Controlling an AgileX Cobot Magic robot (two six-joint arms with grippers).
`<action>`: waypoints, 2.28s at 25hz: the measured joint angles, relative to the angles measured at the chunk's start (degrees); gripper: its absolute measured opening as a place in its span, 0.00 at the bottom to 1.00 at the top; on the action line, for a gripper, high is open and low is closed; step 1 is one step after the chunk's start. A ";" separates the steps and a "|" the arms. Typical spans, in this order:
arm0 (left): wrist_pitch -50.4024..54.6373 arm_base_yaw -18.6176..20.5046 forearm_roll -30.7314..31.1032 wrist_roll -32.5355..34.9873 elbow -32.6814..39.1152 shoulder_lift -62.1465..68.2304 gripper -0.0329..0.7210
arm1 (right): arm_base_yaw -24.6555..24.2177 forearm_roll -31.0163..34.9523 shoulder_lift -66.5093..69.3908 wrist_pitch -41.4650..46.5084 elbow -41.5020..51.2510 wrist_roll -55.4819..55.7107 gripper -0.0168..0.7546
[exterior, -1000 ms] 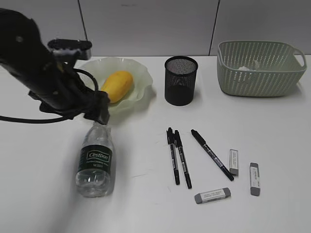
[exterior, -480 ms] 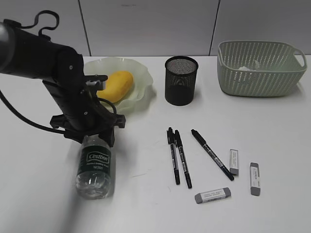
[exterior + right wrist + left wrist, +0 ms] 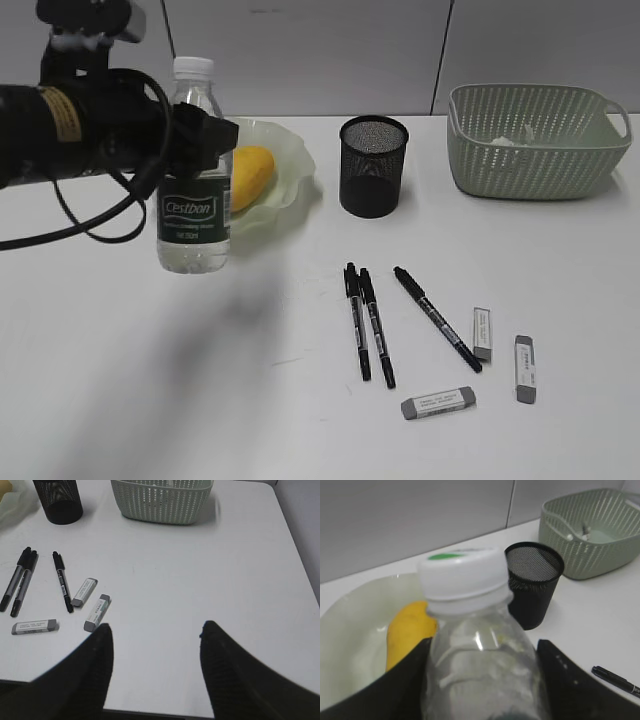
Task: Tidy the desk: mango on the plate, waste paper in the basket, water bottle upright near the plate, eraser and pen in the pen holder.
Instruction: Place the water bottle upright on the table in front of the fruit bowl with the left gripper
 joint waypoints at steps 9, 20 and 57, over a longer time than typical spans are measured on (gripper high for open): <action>-24.07 6.94 3.06 8.41 8.79 7.52 0.64 | 0.00 0.00 0.00 0.00 0.00 0.06 0.60; -44.25 6.99 1.74 15.54 14.64 11.46 0.64 | 0.00 0.00 0.00 0.00 0.00 0.06 0.60; -58.92 7.08 -1.64 25.06 22.63 15.93 0.77 | 0.00 0.00 0.00 0.00 0.00 0.06 0.55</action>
